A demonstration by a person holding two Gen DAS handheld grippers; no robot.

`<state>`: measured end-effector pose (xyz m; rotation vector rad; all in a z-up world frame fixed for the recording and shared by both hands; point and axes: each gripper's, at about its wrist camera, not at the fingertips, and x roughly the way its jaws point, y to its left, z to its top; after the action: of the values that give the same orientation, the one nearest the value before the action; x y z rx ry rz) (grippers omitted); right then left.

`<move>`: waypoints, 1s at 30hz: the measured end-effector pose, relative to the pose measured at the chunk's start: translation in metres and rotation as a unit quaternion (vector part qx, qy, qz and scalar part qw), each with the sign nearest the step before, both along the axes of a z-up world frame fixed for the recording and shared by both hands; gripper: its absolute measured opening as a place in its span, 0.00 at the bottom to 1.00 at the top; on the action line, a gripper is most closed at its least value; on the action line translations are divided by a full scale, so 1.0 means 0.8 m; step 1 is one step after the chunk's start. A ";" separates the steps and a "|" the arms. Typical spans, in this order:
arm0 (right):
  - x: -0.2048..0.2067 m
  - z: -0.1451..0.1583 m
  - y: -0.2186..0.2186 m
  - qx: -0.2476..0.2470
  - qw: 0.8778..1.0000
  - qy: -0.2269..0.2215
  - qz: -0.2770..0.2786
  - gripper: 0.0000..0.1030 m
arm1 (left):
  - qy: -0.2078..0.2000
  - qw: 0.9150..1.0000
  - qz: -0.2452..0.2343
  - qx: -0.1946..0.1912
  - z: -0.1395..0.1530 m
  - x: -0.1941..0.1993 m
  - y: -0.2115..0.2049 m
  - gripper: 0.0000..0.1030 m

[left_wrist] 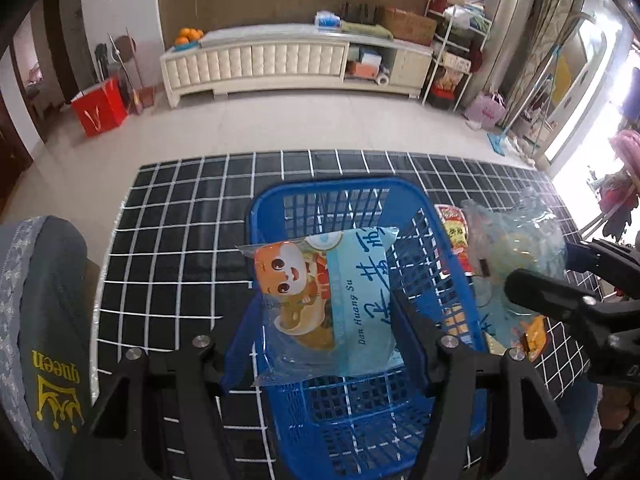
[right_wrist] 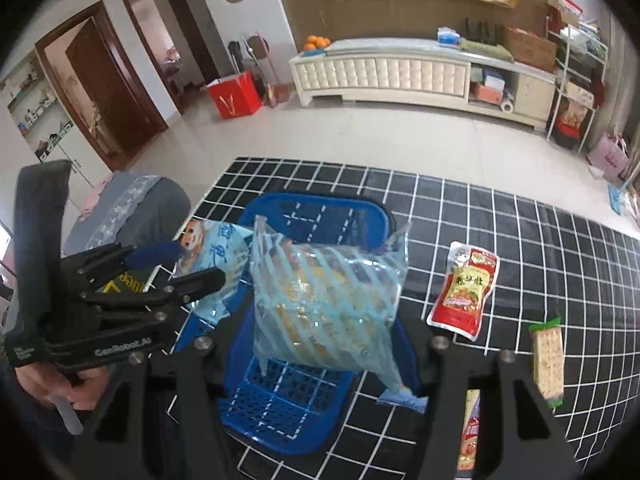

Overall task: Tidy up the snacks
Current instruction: 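Lower the pastry bag into the blue basket and open the right gripper, then withdraw the right gripper from the basket back over the snacks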

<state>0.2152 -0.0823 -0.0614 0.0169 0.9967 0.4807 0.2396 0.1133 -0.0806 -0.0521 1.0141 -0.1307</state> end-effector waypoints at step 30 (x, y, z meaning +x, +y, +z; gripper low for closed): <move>0.016 -0.002 0.056 -0.023 0.999 0.027 0.022 0.63 | -0.023 0.999 0.048 0.001 0.011 -0.045 0.073 0.76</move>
<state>0.2284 -0.0372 -0.0628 -0.0331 1.0620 0.5005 0.2035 0.1720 -0.0721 -0.0943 0.9638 -0.0432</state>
